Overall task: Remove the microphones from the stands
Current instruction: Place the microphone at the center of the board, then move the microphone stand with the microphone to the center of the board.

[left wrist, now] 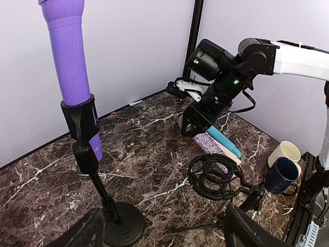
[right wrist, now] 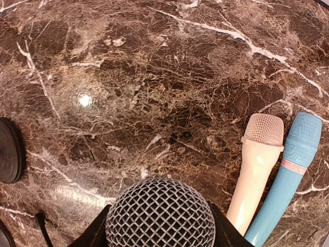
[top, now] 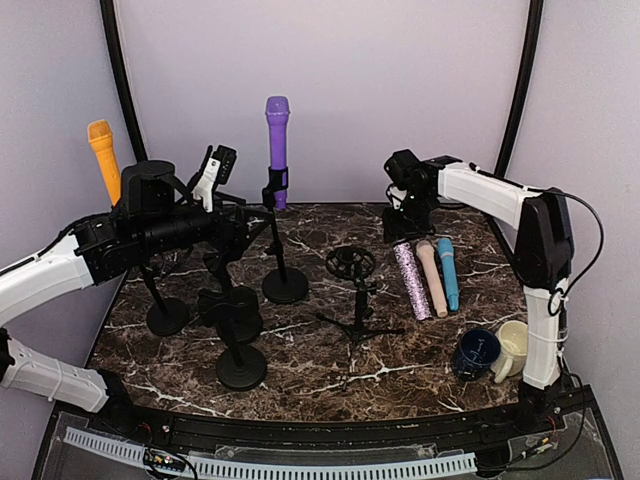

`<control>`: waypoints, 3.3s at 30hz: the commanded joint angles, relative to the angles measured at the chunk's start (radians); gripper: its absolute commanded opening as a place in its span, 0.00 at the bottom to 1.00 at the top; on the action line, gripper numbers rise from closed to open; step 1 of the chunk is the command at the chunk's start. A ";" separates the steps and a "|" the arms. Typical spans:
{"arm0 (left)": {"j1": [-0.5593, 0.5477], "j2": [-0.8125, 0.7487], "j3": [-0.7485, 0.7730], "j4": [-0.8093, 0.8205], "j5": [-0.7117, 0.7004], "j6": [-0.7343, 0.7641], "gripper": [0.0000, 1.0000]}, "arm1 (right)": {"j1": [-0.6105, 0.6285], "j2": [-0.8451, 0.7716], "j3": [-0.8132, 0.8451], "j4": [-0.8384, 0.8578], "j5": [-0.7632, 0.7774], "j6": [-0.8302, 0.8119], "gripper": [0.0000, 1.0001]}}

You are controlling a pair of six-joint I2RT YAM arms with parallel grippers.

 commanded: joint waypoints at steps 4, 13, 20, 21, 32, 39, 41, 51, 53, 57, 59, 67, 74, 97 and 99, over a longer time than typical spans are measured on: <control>0.006 -0.041 -0.030 -0.009 -0.014 -0.018 0.82 | -0.010 0.082 0.024 0.113 0.093 0.025 0.36; 0.007 -0.048 -0.042 -0.017 -0.014 -0.030 0.82 | -0.013 0.149 0.015 0.177 0.170 0.055 0.36; 0.007 -0.055 -0.055 -0.023 -0.042 -0.039 0.82 | -0.016 0.175 0.003 0.186 0.224 0.052 0.38; 0.007 -0.055 -0.058 -0.024 -0.042 -0.040 0.82 | -0.017 0.178 0.001 0.183 0.228 0.053 0.39; 0.006 -0.054 -0.047 -0.022 -0.040 -0.041 0.82 | -0.029 0.186 -0.016 0.195 0.226 0.052 0.50; 0.007 -0.053 -0.036 -0.027 -0.042 -0.037 0.82 | -0.034 0.192 -0.012 0.198 0.204 0.047 0.64; 0.007 -0.054 -0.034 -0.028 -0.041 -0.038 0.82 | -0.035 0.192 -0.012 0.198 0.202 0.045 0.66; 0.007 -0.059 -0.026 -0.027 -0.041 -0.038 0.82 | -0.037 0.157 -0.008 0.212 0.161 0.039 0.71; 0.007 -0.059 -0.024 -0.027 -0.042 -0.039 0.82 | -0.036 0.138 -0.008 0.217 0.144 0.038 0.71; 0.007 -0.057 -0.022 -0.026 -0.041 -0.041 0.82 | -0.035 0.103 -0.014 0.229 0.110 0.024 0.71; 0.007 -0.056 -0.022 -0.026 -0.043 -0.042 0.82 | -0.034 0.078 -0.025 0.237 0.107 0.014 0.71; 0.008 -0.053 -0.021 -0.021 -0.050 -0.048 0.83 | -0.034 -0.030 -0.128 0.262 0.159 -0.029 0.77; 0.065 -0.024 0.001 -0.025 0.018 -0.086 0.84 | -0.033 -0.150 -0.249 0.312 0.093 -0.017 0.80; 0.254 0.319 0.277 -0.099 0.297 -0.045 0.85 | -0.033 -0.429 -0.469 0.411 0.006 0.022 0.81; 0.256 0.345 0.298 -0.116 0.287 -0.031 0.85 | -0.033 -0.450 -0.483 0.418 0.004 0.024 0.81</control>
